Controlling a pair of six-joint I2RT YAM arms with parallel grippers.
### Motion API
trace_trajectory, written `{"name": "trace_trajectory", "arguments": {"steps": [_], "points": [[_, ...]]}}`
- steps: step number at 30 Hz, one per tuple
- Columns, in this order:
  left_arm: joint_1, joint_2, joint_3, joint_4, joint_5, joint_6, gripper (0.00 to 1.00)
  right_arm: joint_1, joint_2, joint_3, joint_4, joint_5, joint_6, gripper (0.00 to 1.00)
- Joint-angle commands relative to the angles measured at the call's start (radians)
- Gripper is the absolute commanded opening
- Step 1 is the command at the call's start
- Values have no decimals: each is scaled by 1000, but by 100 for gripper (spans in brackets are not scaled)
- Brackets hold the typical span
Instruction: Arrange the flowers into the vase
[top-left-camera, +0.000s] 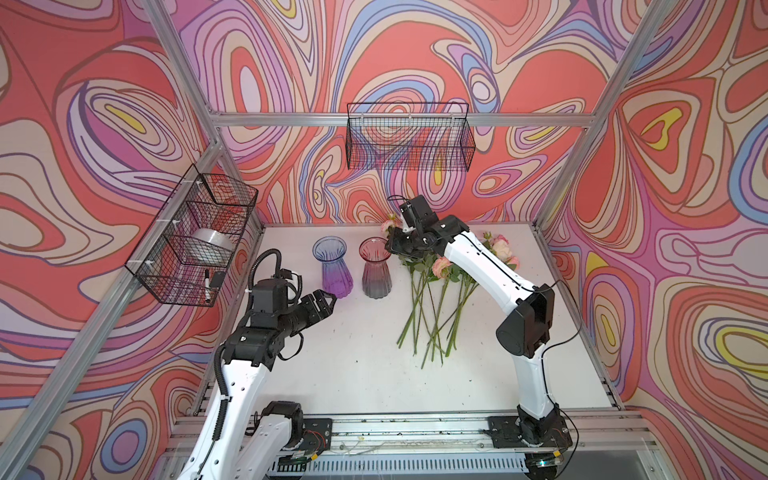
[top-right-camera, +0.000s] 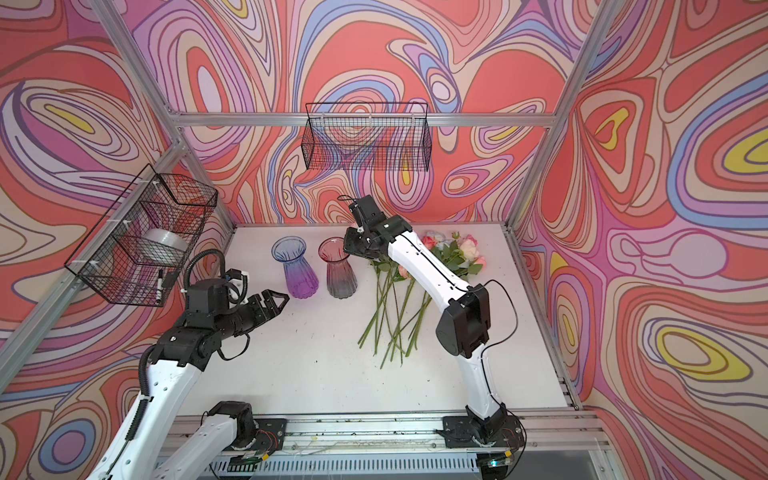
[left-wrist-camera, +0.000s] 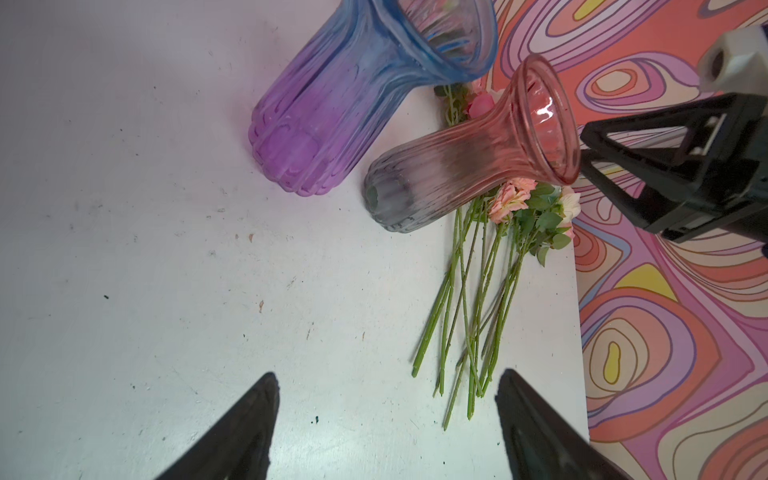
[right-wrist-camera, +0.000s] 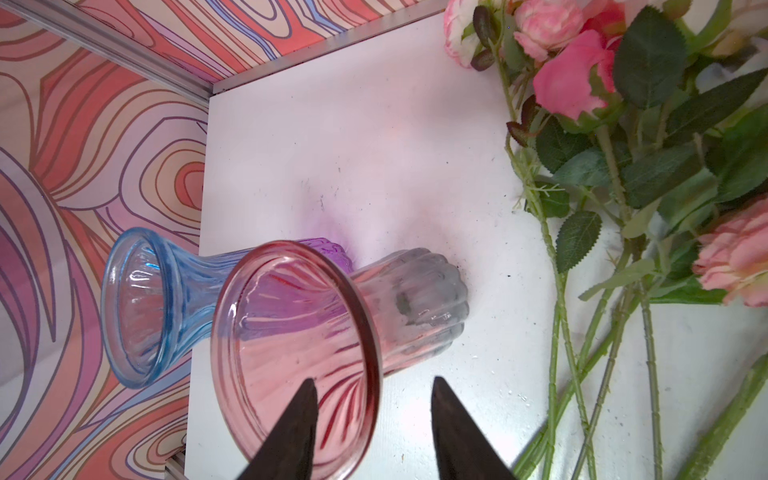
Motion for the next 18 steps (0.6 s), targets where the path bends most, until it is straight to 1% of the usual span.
{"name": "trace_trajectory", "arguments": {"steps": [1,9,13,18], "points": [[1,-2,-15,3,37,-7,82,6,44,48,-49,9,10,43],[1,8,0,-22,25,34,83,14,104,122,-91,17,-9,36],[1,19,16,-37,20,44,84,19,124,156,-114,26,-28,35],[1,9,21,-52,18,55,84,23,127,167,-134,39,-58,27]]}}
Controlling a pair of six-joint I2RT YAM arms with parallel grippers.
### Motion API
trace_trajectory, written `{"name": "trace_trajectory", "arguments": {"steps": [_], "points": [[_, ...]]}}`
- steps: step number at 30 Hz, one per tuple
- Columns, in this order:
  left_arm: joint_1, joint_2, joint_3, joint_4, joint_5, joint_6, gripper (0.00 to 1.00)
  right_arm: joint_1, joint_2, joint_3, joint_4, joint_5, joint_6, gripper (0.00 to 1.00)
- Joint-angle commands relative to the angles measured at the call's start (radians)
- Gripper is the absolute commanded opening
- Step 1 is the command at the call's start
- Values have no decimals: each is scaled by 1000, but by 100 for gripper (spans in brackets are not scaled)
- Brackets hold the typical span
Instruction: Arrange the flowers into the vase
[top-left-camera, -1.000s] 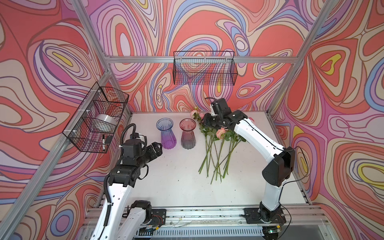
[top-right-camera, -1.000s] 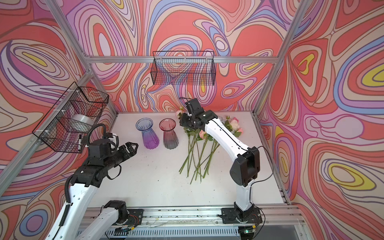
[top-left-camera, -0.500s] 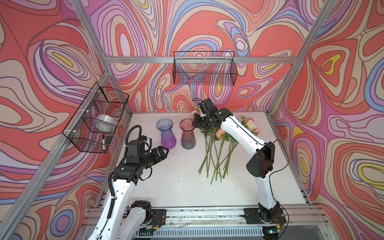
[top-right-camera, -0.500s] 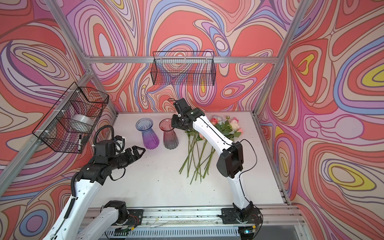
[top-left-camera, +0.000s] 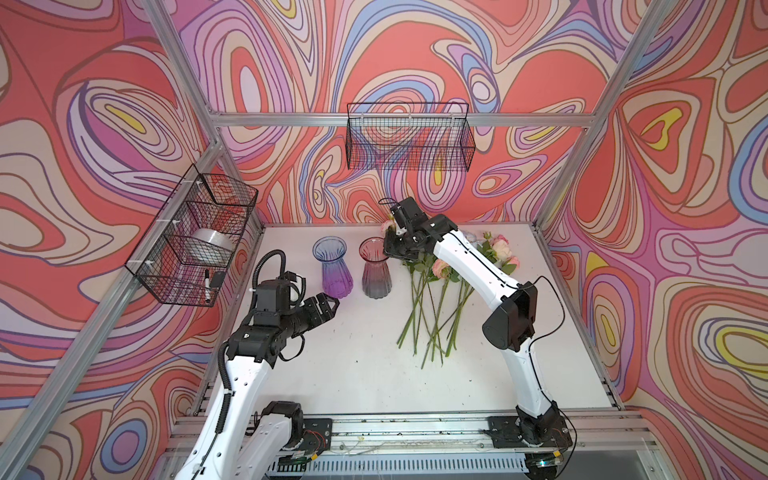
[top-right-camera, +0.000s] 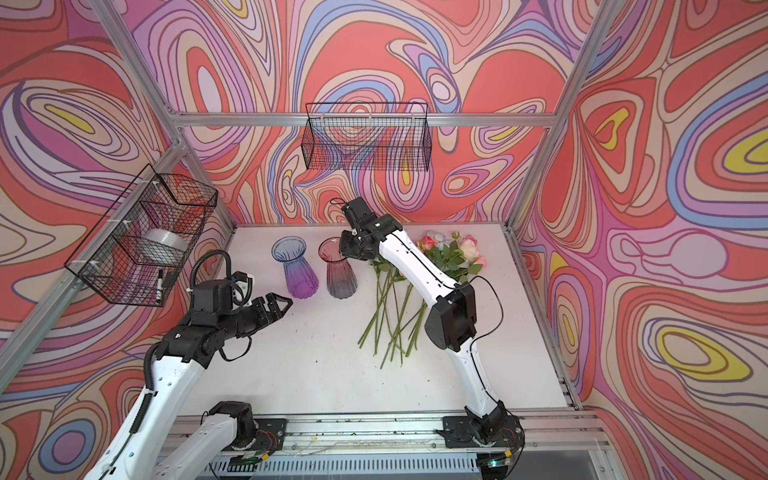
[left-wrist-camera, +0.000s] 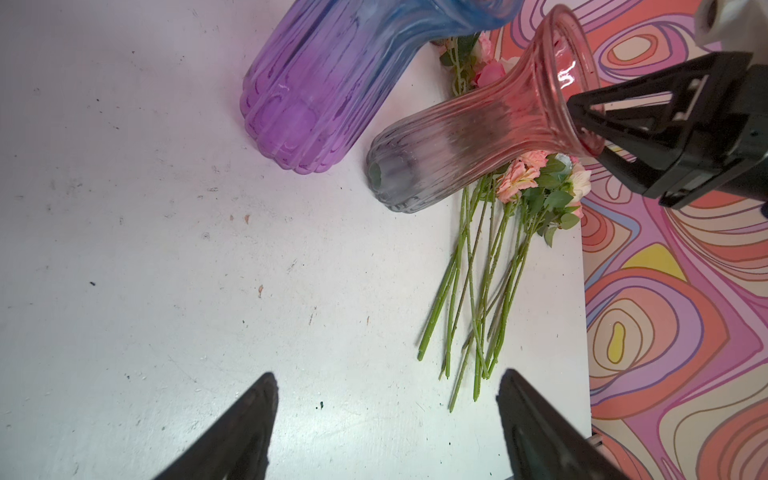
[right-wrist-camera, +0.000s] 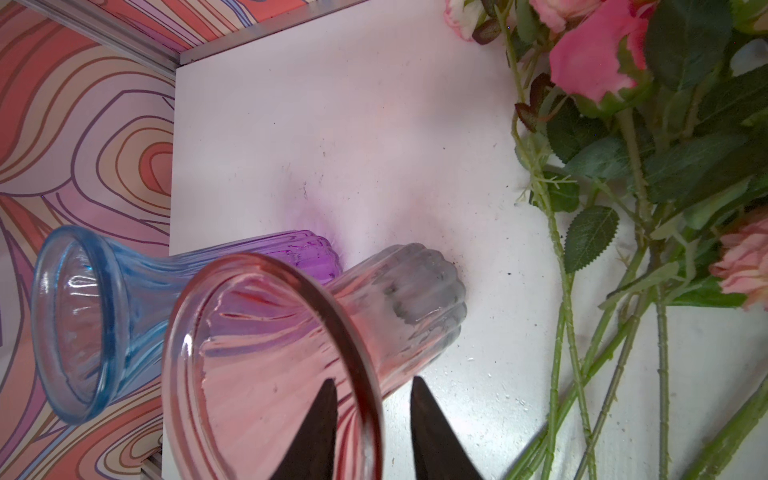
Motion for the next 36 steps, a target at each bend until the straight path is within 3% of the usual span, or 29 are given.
{"name": "trace_trajectory", "arguments": {"steps": [1,7,13,20,28,36], "points": [[1,-10,28,-40,-8,23,84,11,18,26,-41,24,-37,25],[1,-24,43,-66,-25,32,84,13,0,24,-54,44,-52,17],[1,-47,57,-88,-39,48,84,15,-21,14,-64,21,-54,0],[1,-66,58,-91,-55,55,85,20,-87,-30,-93,13,-87,0],[1,-30,73,-58,-33,48,85,32,-170,-113,-147,-77,-115,0],[1,19,71,5,35,14,83,91,-282,-341,-88,-179,-72,0]]}}
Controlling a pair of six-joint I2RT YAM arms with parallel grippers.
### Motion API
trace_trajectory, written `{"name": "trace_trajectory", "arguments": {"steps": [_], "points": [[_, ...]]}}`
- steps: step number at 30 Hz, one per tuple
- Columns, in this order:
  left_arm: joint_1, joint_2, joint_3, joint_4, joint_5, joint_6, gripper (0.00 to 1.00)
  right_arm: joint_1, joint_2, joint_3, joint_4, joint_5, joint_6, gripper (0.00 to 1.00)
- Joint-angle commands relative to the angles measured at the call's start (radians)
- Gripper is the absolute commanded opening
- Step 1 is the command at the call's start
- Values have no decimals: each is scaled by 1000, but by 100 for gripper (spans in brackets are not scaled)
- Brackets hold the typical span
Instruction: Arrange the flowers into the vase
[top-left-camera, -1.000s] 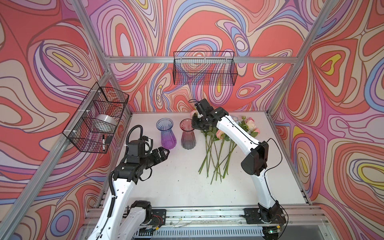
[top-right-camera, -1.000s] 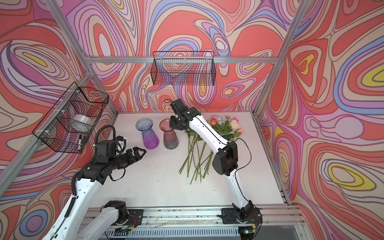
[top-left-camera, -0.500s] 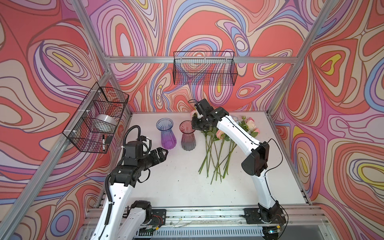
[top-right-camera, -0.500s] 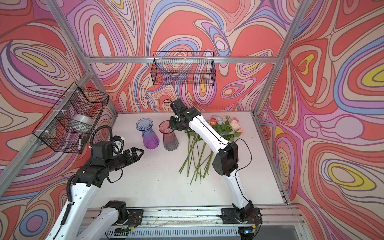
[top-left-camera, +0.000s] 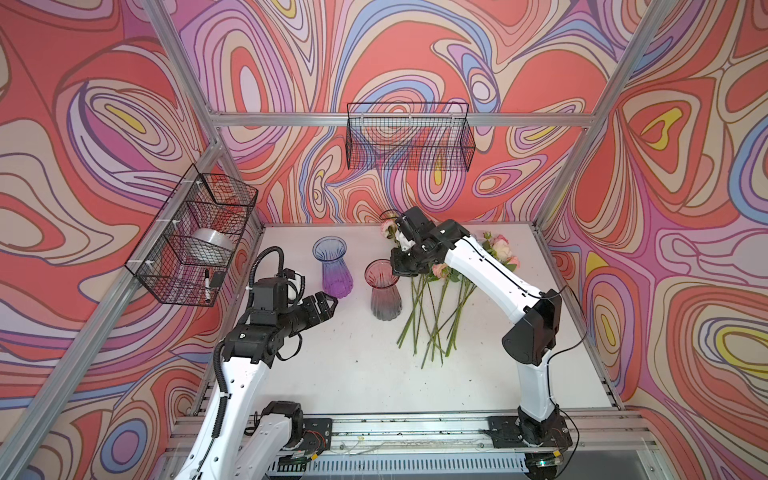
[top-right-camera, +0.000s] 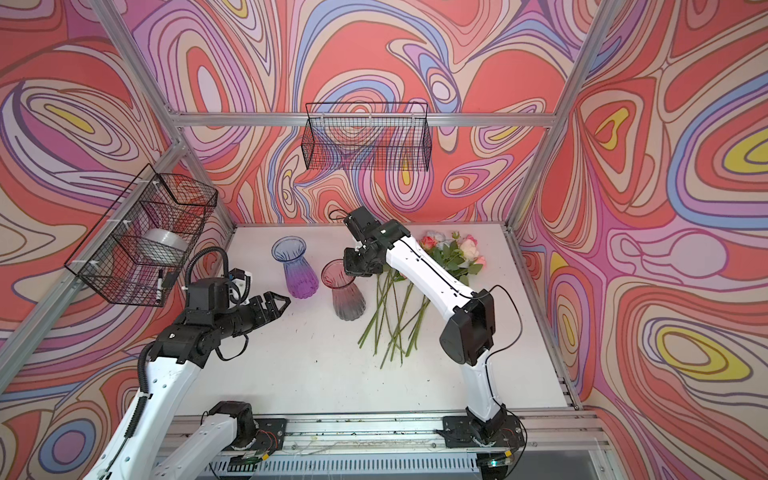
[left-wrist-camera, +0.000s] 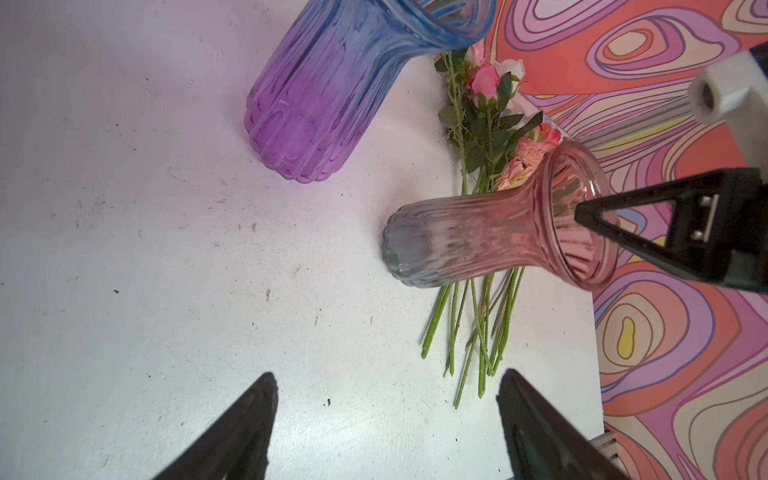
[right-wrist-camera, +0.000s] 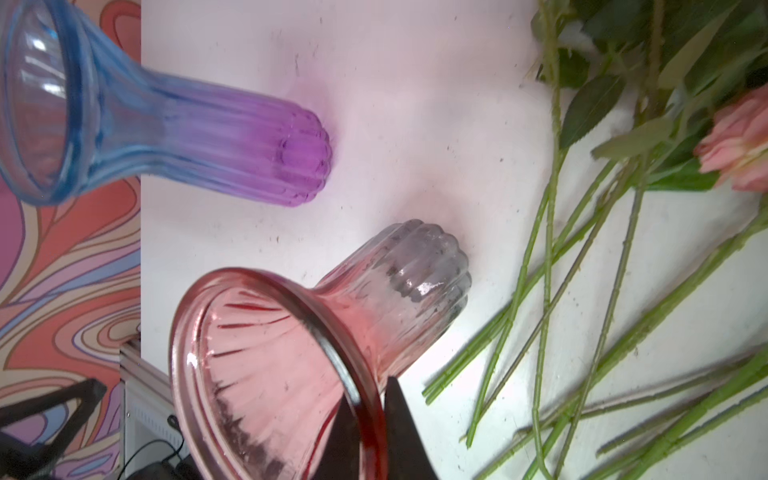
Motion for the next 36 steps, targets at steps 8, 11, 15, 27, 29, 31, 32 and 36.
{"name": "trace_trajectory", "arguments": {"steps": [8,11,15,27,29,31,32,36], "points": [[1,35,29,61,68,-37,82,69,-58,-102,17,-103,9,0],[1,46,35,63,75,-38,83,71,-47,-61,-18,-72,-10,10],[1,61,48,59,92,-33,83,71,-34,-3,-53,-64,-29,25],[1,56,124,14,80,0,86,56,-75,156,-95,91,-76,39],[1,54,144,8,80,-4,85,50,-117,153,-69,140,-91,35],[1,55,167,3,82,-13,84,46,-161,142,-35,218,-118,33],[1,55,177,2,81,-18,84,41,-180,126,-15,243,-126,30],[1,66,199,31,91,-62,82,-22,-270,-19,86,264,-175,22]]}}
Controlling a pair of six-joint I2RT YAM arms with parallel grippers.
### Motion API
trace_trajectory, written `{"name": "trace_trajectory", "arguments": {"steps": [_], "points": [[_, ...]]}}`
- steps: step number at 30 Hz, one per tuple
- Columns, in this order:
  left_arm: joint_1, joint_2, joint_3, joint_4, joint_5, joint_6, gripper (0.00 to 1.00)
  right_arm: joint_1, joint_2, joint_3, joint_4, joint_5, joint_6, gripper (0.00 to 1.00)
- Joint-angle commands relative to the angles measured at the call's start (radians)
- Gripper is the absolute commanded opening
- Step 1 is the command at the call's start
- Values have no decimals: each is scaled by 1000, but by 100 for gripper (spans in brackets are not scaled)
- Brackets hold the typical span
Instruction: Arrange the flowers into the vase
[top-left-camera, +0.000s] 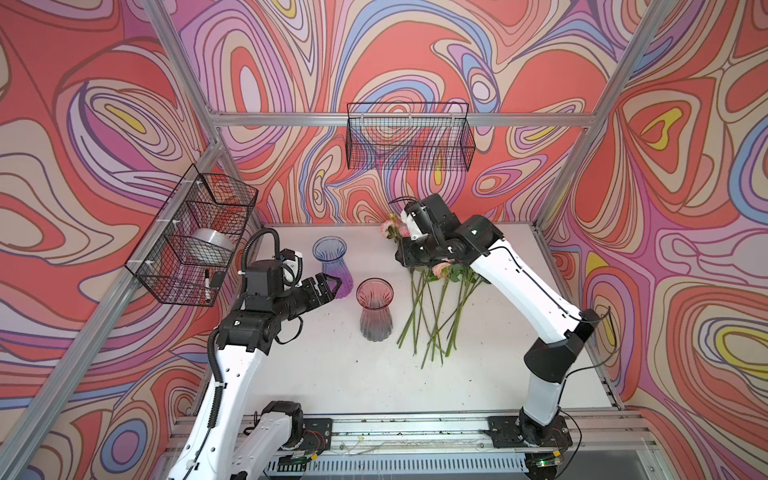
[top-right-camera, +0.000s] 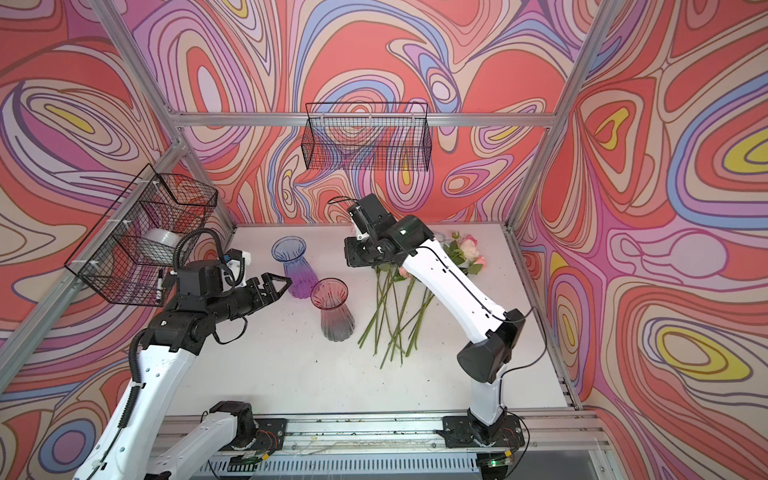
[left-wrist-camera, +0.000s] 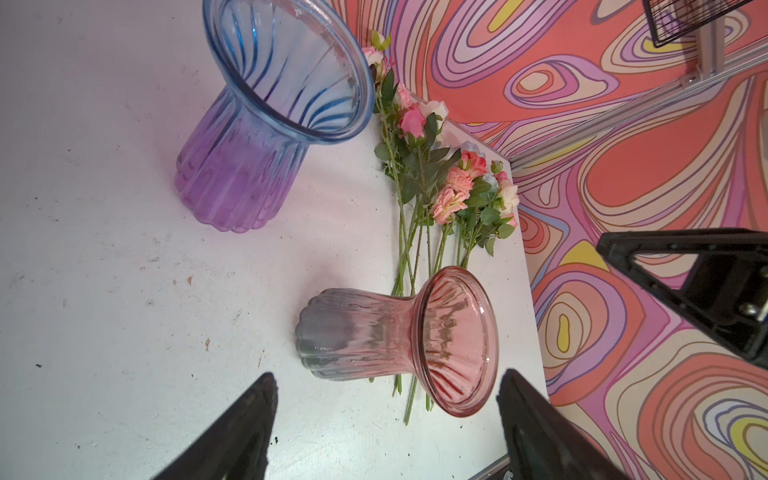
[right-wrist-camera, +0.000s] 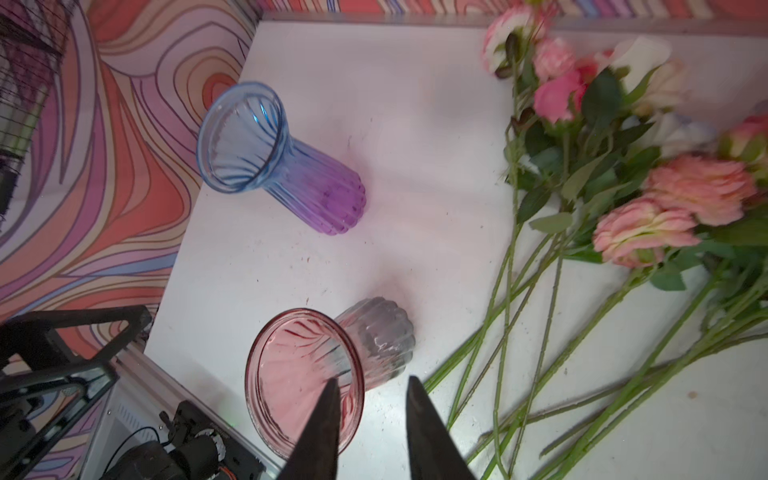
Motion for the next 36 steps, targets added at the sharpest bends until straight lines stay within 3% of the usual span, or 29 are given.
{"name": "trace_trajectory", "arguments": {"steps": [1,6,9,15,22,28,36], "points": [[1,1,28,19,17,-48,80,-67,-98,-146,125,82,-66,21],[1,33,49,74,66,-94,74,-248,-165,-442,346,-31,-48,17],[1,37,54,58,70,-109,73,-308,-114,-535,381,-67,-75,21],[-1,-27,-10,23,112,-158,66,-317,9,-625,400,-50,-101,25],[-1,-112,-69,-29,116,-156,66,-317,110,-647,423,-114,-123,28],[-2,-191,-161,6,157,-212,65,-317,166,-689,467,-125,-143,27],[-2,-224,-147,3,186,-269,64,-315,166,-739,513,-197,-144,25]]}}
